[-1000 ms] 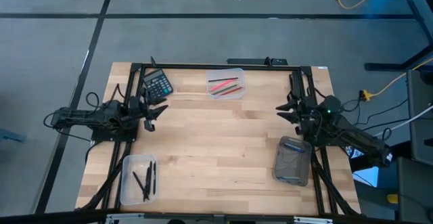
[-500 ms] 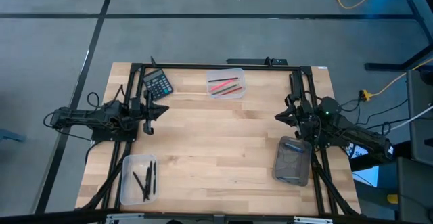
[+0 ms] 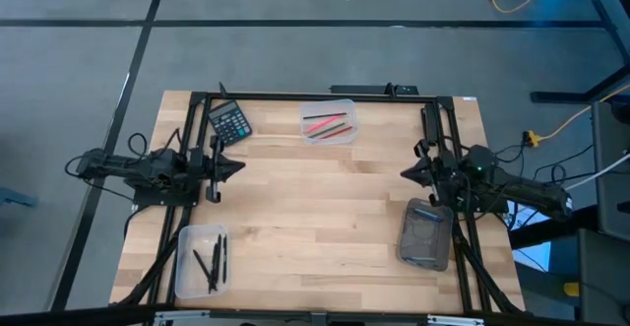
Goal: Sort crayons/erasers/pens/pencils in bins
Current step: Return to Home Position
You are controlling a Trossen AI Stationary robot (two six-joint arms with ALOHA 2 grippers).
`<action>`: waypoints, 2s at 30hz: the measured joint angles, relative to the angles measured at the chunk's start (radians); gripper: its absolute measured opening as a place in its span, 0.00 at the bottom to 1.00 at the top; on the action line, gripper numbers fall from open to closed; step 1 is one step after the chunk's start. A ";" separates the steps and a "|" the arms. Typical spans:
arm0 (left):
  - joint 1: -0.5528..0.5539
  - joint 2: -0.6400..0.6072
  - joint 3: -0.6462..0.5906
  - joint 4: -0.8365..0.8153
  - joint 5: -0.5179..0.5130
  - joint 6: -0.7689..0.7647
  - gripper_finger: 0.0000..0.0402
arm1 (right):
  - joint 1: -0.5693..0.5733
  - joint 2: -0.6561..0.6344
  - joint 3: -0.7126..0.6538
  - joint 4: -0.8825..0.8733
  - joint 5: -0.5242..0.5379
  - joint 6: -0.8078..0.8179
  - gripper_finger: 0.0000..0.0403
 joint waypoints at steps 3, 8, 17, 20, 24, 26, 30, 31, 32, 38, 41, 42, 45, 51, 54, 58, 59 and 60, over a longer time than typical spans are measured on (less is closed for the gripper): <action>-0.009 -0.009 0.000 0.004 -0.008 0.071 0.00 | 0.010 0.000 0.000 0.031 0.008 -0.018 0.05; -0.009 -0.008 0.000 -0.007 -0.011 0.067 0.01 | 0.010 0.002 0.000 0.027 0.010 0.003 0.06; -0.009 -0.008 0.000 -0.009 -0.011 0.075 0.05 | 0.010 0.002 0.000 0.003 0.009 0.109 0.04; -0.009 -0.008 0.000 -0.009 -0.011 0.075 0.06 | 0.010 0.002 0.000 0.003 0.009 0.112 0.04; -0.009 -0.008 0.000 -0.009 -0.010 0.075 0.07 | 0.010 0.002 0.000 0.003 0.008 0.110 0.04; -0.009 -0.008 0.000 -0.008 -0.010 0.075 0.07 | 0.010 0.002 0.000 0.003 0.008 0.110 0.04; -0.009 -0.008 0.000 -0.008 -0.010 0.075 0.07 | 0.010 0.002 0.000 0.003 0.008 0.110 0.04; -0.009 -0.008 0.000 -0.008 -0.010 0.075 0.07 | 0.010 0.002 0.000 0.003 0.008 0.110 0.04; -0.009 -0.008 0.000 -0.008 -0.010 0.075 0.07 | 0.010 0.002 0.000 0.004 0.008 0.109 0.04; -0.009 -0.008 0.000 -0.008 -0.010 0.075 0.07 | 0.010 0.002 0.000 0.004 0.008 0.109 0.04; -0.009 -0.008 0.000 -0.008 -0.010 0.075 0.07 | 0.010 0.002 0.000 0.004 0.008 0.109 0.04; -0.009 -0.008 0.000 -0.008 -0.010 0.075 0.07 | 0.010 0.002 0.000 0.004 0.008 0.109 0.04; -0.009 -0.008 0.000 -0.008 -0.010 0.075 0.07 | 0.009 0.002 0.000 0.004 0.008 0.109 0.04; -0.009 -0.008 0.000 -0.007 -0.010 0.075 0.07 | 0.010 0.002 0.000 0.004 0.008 0.109 0.04; -0.008 -0.008 0.000 -0.007 -0.010 0.075 0.07 | 0.009 0.002 0.000 0.004 0.008 0.109 0.04; -0.009 -0.008 0.000 -0.007 -0.010 0.075 0.07 | 0.009 0.002 0.000 0.004 0.008 0.109 0.04; -0.009 -0.008 0.000 -0.007 -0.010 0.075 0.07 | 0.010 0.002 0.000 0.004 0.008 0.109 0.04; -0.008 -0.008 0.000 -0.007 -0.010 0.075 0.07 | 0.009 0.002 0.000 0.004 0.008 0.109 0.04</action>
